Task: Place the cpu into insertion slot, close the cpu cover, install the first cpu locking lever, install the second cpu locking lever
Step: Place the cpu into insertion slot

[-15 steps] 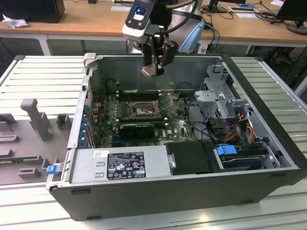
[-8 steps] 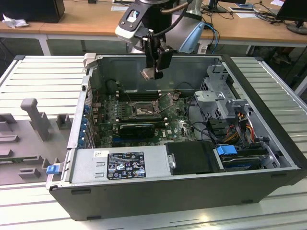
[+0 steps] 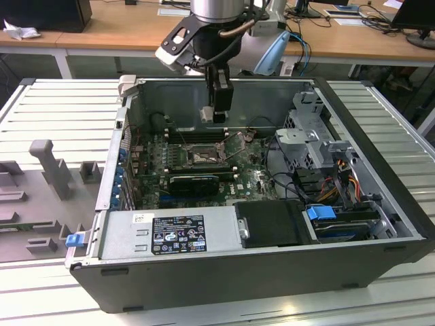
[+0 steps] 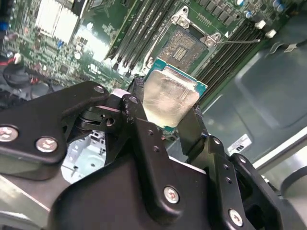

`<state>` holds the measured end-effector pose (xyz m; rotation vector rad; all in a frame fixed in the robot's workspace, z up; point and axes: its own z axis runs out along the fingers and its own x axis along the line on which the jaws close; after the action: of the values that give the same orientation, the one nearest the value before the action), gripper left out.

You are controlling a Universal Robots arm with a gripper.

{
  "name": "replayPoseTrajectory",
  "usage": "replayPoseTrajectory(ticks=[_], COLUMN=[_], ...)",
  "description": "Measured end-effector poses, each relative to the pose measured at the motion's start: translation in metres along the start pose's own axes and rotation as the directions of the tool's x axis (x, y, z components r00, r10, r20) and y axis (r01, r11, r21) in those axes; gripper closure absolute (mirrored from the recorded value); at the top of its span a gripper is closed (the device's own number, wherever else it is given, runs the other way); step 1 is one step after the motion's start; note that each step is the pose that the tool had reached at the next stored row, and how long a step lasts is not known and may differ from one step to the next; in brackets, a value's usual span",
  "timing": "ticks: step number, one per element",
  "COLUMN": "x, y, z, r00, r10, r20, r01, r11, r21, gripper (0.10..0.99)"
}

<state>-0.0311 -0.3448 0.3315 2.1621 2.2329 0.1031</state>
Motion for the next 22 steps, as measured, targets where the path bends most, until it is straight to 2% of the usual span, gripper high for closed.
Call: replayPoseTrajectory(ticks=[3,5,9,12,17,22], x=[0.0018,0.0043,0.0070,0.0103,0.0107,0.0106], y=[-0.0004,-0.0009,-0.0014,-0.0020,-0.0027,-0.0032], z=[0.0065,0.0137,0.0211,0.0303,0.0406,0.0470], r00=[1.0000,1.0000,1.0000,1.0000,1.0000,1.0000], r10=[0.006,0.005,0.005,0.005,0.005,0.005], r20=[0.0008,0.0004,0.0005,0.0007,-0.0004,-0.0051], r01=[-0.006,-0.005,-0.005,-0.005,-0.005,-0.005], r11=[1.0000,1.0000,1.0000,1.0000,1.0000,1.0000], r21=[0.000,0.000,0.000,0.000,0.000,0.000], gripper=[0.557,0.557,0.557,0.557,0.557,0.557])
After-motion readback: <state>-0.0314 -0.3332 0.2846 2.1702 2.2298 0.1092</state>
